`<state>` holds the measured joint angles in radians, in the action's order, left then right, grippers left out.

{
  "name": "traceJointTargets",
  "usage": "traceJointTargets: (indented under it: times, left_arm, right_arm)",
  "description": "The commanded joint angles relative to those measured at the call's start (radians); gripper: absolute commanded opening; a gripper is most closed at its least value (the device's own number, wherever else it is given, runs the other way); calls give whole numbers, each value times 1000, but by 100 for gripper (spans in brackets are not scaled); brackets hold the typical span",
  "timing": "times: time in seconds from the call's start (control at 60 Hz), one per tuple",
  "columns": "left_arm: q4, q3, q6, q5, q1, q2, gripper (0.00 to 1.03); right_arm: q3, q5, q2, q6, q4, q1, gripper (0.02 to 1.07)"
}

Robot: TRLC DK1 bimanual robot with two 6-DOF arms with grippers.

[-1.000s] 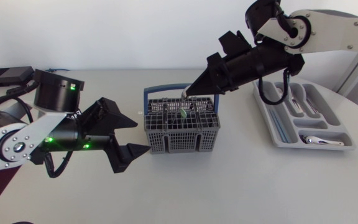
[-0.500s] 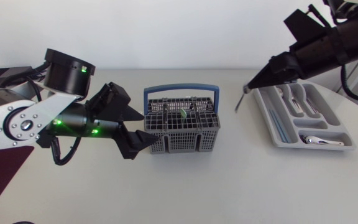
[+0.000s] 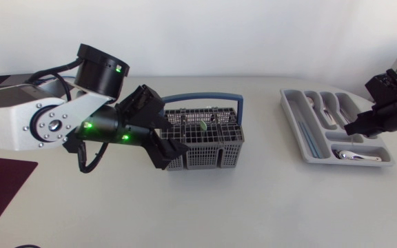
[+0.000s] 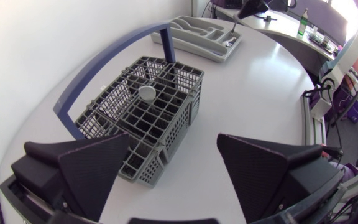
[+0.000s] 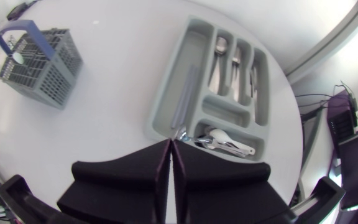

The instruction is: Transfer all utensils from the basket to the drawer tray.

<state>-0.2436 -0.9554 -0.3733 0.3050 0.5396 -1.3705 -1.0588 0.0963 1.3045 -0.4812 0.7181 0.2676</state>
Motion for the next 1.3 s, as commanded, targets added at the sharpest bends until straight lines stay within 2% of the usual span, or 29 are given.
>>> traceJointTargets:
  times: [0.0,0.133,0.45,0.667,0.767,0.883,0.967,1.067,1.217,1.283]
  left_arm:
    - [-11,-32,14,-6,11,-25,98]
    - [-16,-45,10,-23,23,-30,98]
    - [-48,-85,4,-41,48,-45,98]
    - [-46,-91,-22,-109,95,-48,98]
    - [-33,-86,-70,-150,120,-52,98]
    - [7,-83,-141,-216,152,-53,98]
    - [20,-94,-194,-264,175,-62,98]
    - [3,-138,-227,-293,183,-84,96]
    - [-20,-177,-308,-310,189,-108,96]
    - [-20,-186,-354,-331,194,-119,96]
  right_arm:
    - [37,-43,45,-54,-51,45,8]
    - [69,-115,102,-91,-152,97,8]
    - [117,-201,249,-145,-371,171,8]
    - [151,-259,354,-174,-506,180,8]
    - [164,-271,386,-178,-549,176,23]
    - [168,-271,400,-178,-562,171,35]
    - [172,-270,397,-175,-562,170,51]
    - [186,-268,371,-169,-563,168,66]
    - [220,-259,315,-163,-562,153,75]
    - [237,-259,286,-155,-562,137,86]
